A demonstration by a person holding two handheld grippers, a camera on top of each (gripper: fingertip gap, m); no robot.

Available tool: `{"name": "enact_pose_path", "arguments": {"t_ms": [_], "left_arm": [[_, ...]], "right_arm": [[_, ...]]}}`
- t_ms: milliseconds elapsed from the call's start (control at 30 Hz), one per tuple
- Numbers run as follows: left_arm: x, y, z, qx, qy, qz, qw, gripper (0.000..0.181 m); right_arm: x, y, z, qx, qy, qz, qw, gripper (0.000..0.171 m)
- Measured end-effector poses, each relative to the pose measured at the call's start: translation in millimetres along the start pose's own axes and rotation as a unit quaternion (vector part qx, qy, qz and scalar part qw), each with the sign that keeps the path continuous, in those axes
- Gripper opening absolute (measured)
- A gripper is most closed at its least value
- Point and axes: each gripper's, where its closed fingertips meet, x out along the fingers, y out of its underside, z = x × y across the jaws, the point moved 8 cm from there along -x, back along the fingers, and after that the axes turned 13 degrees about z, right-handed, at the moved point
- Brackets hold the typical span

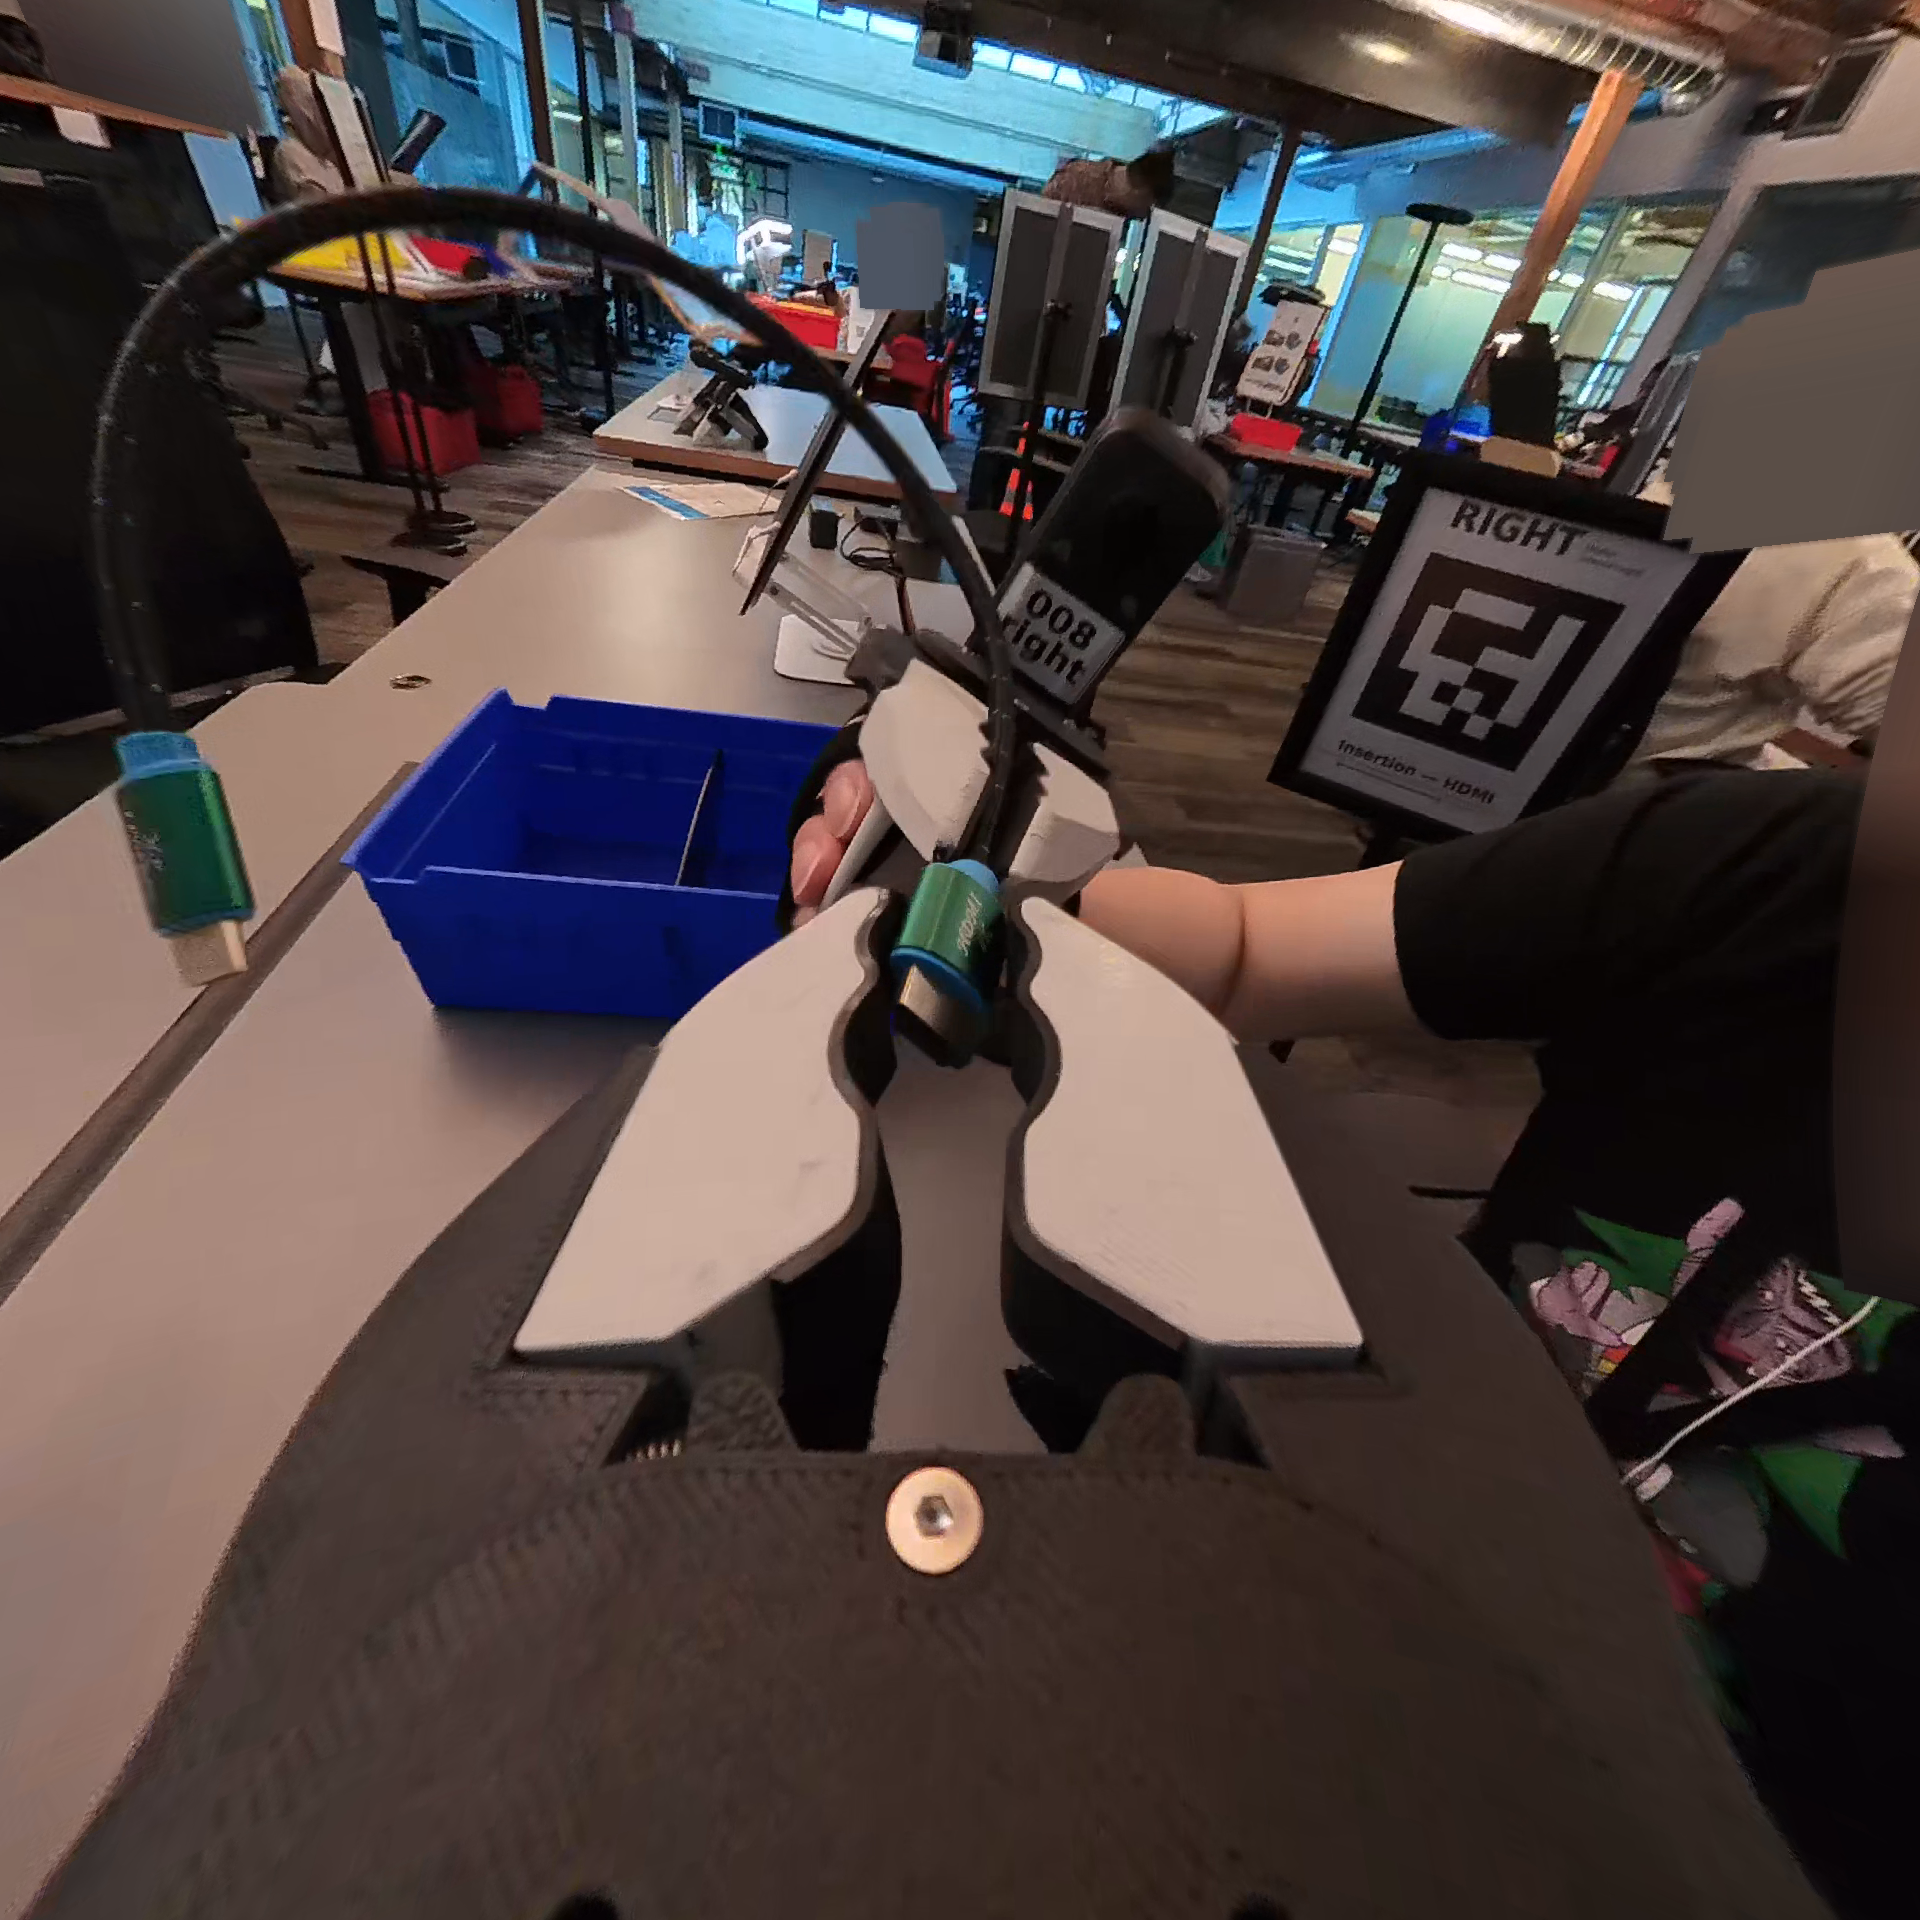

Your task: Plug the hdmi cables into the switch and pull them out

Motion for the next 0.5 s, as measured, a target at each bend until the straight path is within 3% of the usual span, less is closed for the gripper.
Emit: {"name": "enact_pose_path", "arguments": {"t_ms": [167,233,300,500], "left_arm": [[-1,5,6,-0.001,-0.050,0.024,0.998,0.030],[-5,12,17,0.010,-0.134,0.049,0.990,0.051],[-6,24,31,0.028,-0.224,0.079,0.971,0.057],[31,80,81,-0.033,-0.314,0.271,0.909,0.075]], "right_arm": [[-3,-1,-2,-0.059,0.029,0.051,0.997,0.007],[-10,-6,-6,-0.088,0.057,0.064,0.992,0.006],[-22,-12,-15,-0.109,0.098,0.077,0.986,0.005],[-54,-27,-34,-0.144,0.189,0.084,0.968,0.006]]}}
